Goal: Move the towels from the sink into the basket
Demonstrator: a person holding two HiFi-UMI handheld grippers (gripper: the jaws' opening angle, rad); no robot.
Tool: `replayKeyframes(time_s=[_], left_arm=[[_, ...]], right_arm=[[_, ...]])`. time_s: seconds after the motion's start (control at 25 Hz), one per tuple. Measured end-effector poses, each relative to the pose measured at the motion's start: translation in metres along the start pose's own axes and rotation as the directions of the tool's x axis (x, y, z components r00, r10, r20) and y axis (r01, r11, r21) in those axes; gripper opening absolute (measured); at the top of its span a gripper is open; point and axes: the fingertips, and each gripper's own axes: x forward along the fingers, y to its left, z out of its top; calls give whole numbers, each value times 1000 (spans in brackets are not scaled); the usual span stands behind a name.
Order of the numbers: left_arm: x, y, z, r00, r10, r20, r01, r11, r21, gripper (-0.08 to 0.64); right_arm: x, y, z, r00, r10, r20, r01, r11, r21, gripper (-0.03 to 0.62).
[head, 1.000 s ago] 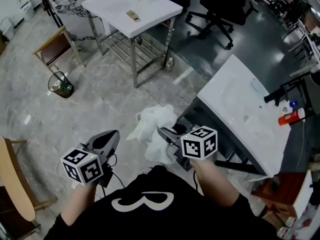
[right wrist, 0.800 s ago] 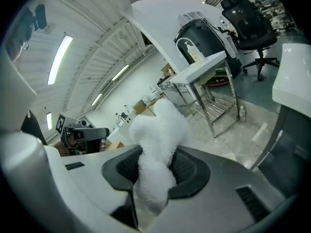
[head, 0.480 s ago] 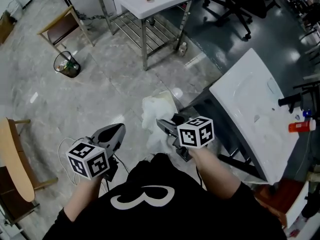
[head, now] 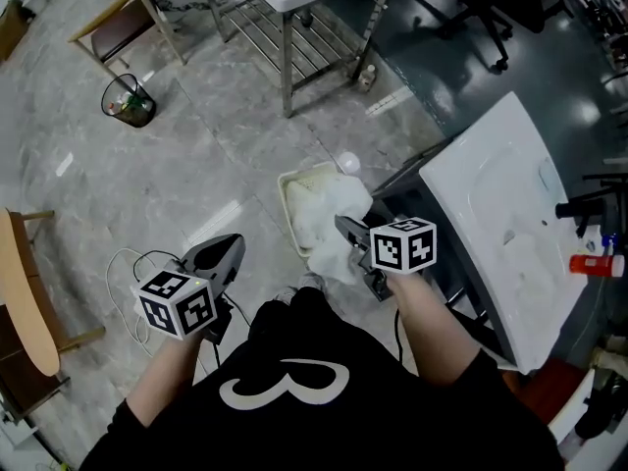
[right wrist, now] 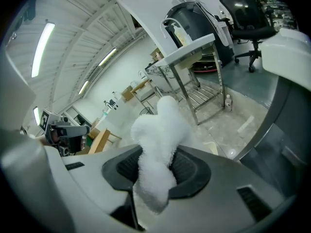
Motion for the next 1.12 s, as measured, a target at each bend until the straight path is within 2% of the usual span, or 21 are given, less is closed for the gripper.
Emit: replayKeyframes(time_s=[0.24,0.52,0.64,0.8,0.96,1.04,1.12], left_arm=[[34,4,-13,1000,27,-13,-28,999,-28,5],[51,16,-41,998,58,-35,-60,996,-67,5],[56,24,-55,996,68,-57,-72,995,-70,5],[60,36,-68,995,77,-68,-84,992,-99,5],[66,44,-82,993,77,-94,-88,989,-118,5],[70,45,-82,993,68,-94,-79,990,-117,5],[72,44,-80,994,58,-91,-68,992,-108,5]], right_arm=[[20,-33,-6,999,-5,-38,5,1000,1,135],[75,-62,-23,992,2,-123,-13,996,-88,135],[98,-77,-35,989,4,-147,-12,998,-55,137],[119,-99,-54,982,-43,-183,44,999,0,146],[132,-110,-74,973,-49,-223,61,997,48,215],[134,-116,-75,971,-74,-228,83,996,31,247],[134,-118,-73,970,-103,-219,103,995,-8,252]])
